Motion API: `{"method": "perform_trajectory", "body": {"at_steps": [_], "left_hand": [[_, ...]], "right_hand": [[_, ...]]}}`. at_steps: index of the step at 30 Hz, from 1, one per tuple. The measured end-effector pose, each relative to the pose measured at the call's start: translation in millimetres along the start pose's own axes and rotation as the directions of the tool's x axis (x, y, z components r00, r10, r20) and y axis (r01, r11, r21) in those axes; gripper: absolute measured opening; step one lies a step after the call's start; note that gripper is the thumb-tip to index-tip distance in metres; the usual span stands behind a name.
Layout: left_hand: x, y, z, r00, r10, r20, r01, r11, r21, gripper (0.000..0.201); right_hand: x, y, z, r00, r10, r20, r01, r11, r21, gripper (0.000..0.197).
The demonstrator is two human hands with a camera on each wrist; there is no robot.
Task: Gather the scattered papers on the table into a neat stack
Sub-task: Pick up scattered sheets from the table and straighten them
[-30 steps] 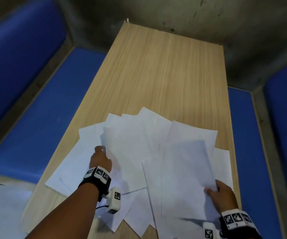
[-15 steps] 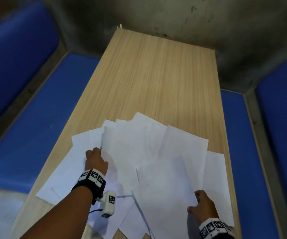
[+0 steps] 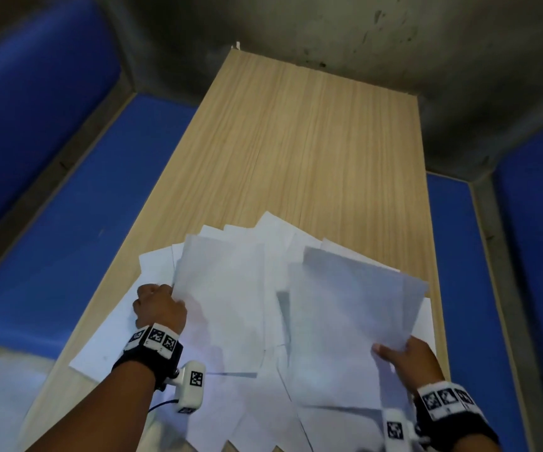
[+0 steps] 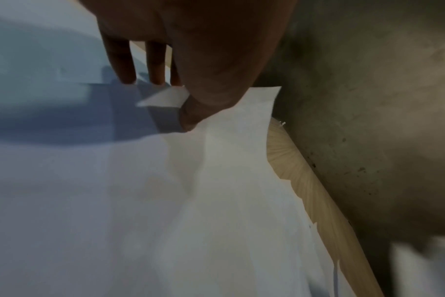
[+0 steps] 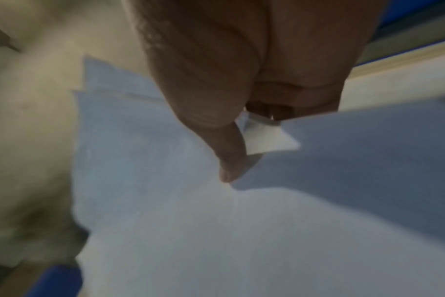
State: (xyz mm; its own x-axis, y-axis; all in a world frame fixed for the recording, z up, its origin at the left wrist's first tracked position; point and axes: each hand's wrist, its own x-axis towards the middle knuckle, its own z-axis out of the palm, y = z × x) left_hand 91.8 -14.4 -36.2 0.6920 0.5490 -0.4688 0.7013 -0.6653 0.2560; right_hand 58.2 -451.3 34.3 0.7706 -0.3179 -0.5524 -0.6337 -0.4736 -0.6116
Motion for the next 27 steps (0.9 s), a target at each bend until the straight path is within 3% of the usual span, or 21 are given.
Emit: {"method": "perform_trajectory", "body": {"at_steps": [2,5,8,9,12,13,15,17,19,22,25,27], "left_hand": [[0.7,0.1,-2.2,1.0,0.009,0.014,-0.009,1.0,0.0,0.036],[-3.4,5.1,-4.8,0.999,0.023,0.028,-0.024,1.0,0.011,0.03],[-7.0,6.4,-3.6,0.997,0.071,0.045,-0.071,0.998,-0.001,0.026],[-8.0,6.7,-4.1,0.996,0.081,0.043,-0.08,0.997,-0.008,0.024],[-8.4,6.0,-4.7,0.992,0.105,0.065,-0.094,0.982,-0.162,0.03],[-8.0,4.8,-2.9,0.991,0.101,0.083,-0.081,0.972,-0.219,0.039],[-7.2,1.2,-5.7,0.981,0.11,0.16,-0.062,0.958,-0.281,0.058],[-11.1,-2.4,-11.3,0.955,0.131,0.266,-0.047,0.953,-0.298,0.05],[-18.8,-8.5,-17.6,0.923,0.166,0.347,-0.041,0.939,-0.342,0.035],[-29.6,-17.1,-24.5,0.912,0.236,0.335,-0.073,0.898,-0.433,0.051],[-38.0,-26.9,-29.7,0.924,0.286,0.253,-0.13,0.859,-0.495,0.049],[-43.6,-36.9,-34.4,0.936,0.284,0.209,-0.126,0.824,-0.552,0.052]], "right_hand": [[21.8,2.3,12.2,0.994,0.09,-0.059,-0.092,0.995,-0.025,0.038],[43.9,3.8,30.6,0.972,0.198,-0.126,-0.206,0.977,-0.061,0.031],[50.6,-2.2,41.8,0.955,0.208,-0.214,-0.233,0.967,-0.101,0.028],[50.5,-4.9,43.4,0.951,0.214,-0.225,-0.239,0.967,-0.09,0.031],[51.1,-7.5,45.4,0.94,0.252,-0.229,-0.233,0.967,0.106,0.063],[51.5,-7.0,42.4,0.946,0.248,-0.21,-0.221,0.964,0.147,0.065],[51.7,-6.3,36.2,0.968,0.198,-0.151,-0.179,0.975,0.135,0.047],[45.4,-8.2,28.3,0.981,0.131,-0.145,-0.113,0.985,0.13,0.034],[37.1,-8.8,20.5,0.981,0.052,-0.185,-0.022,0.987,0.159,0.037],[22.3,-11.2,10.1,0.96,-0.077,-0.268,0.125,0.978,0.166,0.039],[10.3,-9.7,-5.2,0.93,-0.118,-0.348,0.197,0.96,0.2,0.039],[8.2,-3.9,-16.7,0.911,-0.115,-0.397,0.214,0.953,0.215,0.052]]}}
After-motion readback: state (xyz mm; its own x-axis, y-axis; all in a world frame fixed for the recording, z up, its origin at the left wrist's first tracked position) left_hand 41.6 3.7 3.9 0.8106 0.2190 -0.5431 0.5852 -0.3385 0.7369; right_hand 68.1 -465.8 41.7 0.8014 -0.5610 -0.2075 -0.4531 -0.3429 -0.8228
